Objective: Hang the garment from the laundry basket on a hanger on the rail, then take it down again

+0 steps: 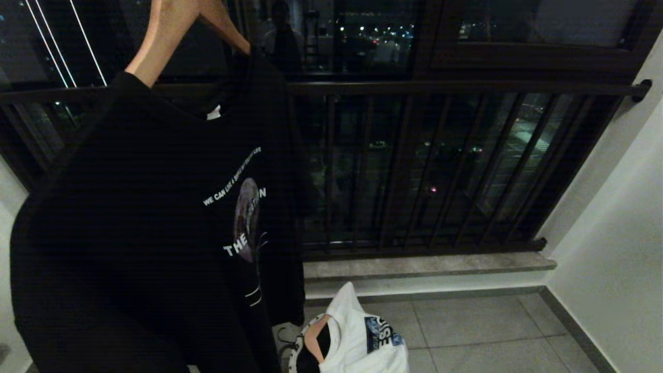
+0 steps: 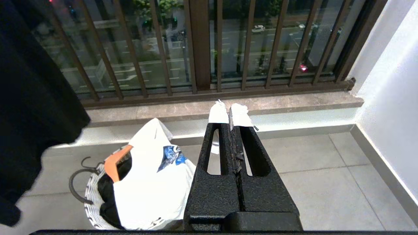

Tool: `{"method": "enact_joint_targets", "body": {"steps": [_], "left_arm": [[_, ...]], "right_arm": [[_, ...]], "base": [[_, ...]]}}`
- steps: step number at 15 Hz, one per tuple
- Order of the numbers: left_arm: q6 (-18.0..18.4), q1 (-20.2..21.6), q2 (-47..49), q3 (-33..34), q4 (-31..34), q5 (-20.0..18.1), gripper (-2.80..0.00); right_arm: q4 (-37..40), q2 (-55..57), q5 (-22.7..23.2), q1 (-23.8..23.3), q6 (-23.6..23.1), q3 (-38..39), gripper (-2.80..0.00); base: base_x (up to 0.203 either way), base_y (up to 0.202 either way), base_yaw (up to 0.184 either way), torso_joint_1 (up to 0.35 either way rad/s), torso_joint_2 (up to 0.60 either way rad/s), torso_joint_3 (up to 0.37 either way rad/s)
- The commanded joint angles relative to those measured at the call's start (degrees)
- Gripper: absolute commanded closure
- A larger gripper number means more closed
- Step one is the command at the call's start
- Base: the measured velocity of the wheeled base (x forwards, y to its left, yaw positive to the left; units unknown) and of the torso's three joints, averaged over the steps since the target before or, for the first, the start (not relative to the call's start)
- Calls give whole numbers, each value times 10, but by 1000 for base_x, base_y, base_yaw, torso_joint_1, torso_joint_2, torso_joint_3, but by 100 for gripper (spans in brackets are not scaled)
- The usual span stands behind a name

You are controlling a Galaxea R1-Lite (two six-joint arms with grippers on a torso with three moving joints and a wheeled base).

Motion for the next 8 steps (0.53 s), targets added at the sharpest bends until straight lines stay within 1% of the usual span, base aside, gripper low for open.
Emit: {"method": "enact_joint_targets", "body": {"steps": [1, 8], "left_arm": [[0, 0, -1, 1, 0, 0, 0], [0, 0, -1, 1, 0, 0, 0]], "right_arm": [[0, 1, 0, 0, 0, 0, 0], [0, 1, 0, 0, 0, 0, 0]], "base": [[0, 0, 0, -180, 378, 199], [0, 0, 0, -253, 537, 277]]}}
